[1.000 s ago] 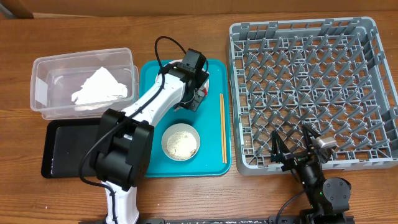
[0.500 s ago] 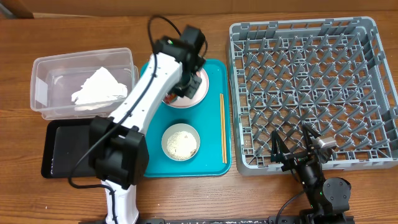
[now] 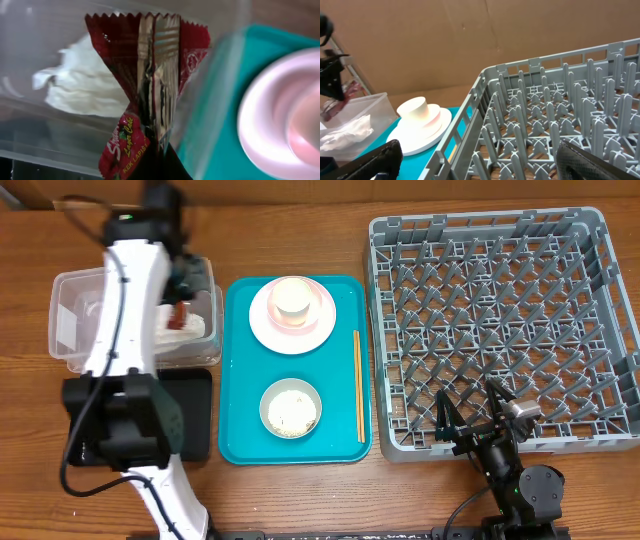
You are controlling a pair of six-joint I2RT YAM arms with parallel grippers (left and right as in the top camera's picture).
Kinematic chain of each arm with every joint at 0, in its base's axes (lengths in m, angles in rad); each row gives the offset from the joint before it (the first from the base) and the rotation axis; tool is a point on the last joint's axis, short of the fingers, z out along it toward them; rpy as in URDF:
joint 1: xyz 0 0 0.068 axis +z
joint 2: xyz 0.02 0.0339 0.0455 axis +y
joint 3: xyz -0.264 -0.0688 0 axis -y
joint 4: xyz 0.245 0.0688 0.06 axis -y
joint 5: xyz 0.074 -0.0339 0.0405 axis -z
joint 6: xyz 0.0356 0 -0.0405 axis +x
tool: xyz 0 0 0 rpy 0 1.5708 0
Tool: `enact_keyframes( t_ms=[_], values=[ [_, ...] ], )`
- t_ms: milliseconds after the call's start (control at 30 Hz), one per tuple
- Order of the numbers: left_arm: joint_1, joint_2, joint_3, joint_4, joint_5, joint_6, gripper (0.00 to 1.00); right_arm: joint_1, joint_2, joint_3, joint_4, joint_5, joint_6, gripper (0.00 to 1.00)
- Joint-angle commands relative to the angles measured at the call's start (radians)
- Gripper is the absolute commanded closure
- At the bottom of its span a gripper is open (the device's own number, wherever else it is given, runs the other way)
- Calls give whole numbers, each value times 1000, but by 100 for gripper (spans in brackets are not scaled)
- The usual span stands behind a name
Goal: Sort waste into correct bins and load items into the dishwasher
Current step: 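Carry the red wrapper with the left gripper into the clear bin, then grasp the rim of the white rice bowl with the left gripper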
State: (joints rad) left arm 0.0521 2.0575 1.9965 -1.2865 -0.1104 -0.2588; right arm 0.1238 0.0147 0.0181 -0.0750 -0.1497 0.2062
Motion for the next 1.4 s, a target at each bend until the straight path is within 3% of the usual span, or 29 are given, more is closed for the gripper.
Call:
enact_keyframes(
  t_ms=[0, 133, 233, 267, 533, 733, 1000, 1167, 1367],
  values=[
    [62, -18, -58, 39, -2, -79, 96, -7, -11, -10, 5, 3, 0, 0],
    [107, -18, -145, 107, 0, -79, 91, -7, -11, -10, 5, 3, 0, 0],
    [132, -18, -188, 132, 1, -79, 37, -7, -11, -10, 5, 3, 1, 0],
    [137, -18, -187, 132, 6, -78, 35, -7, -11, -10, 5, 3, 0, 0],
    [138, -68, -105, 48, 145, -71, 35, -7, -11, -10, 5, 3, 0, 0],
    [52, -182, -99, -64, 322, 11, 38, -7, -11, -10, 5, 3, 1, 0],
    [-248, -217, -128, -221, 313, 35, 38, -7, -11, -10, 5, 3, 0, 0],
    [-463, -216, -203, -185, 309, 8, 42, -7, -11, -10, 5, 3, 0, 0],
    [-674, -216, -332, -72, 241, -126, 47, -7, -11, -10, 5, 3, 0, 0]
  ],
)
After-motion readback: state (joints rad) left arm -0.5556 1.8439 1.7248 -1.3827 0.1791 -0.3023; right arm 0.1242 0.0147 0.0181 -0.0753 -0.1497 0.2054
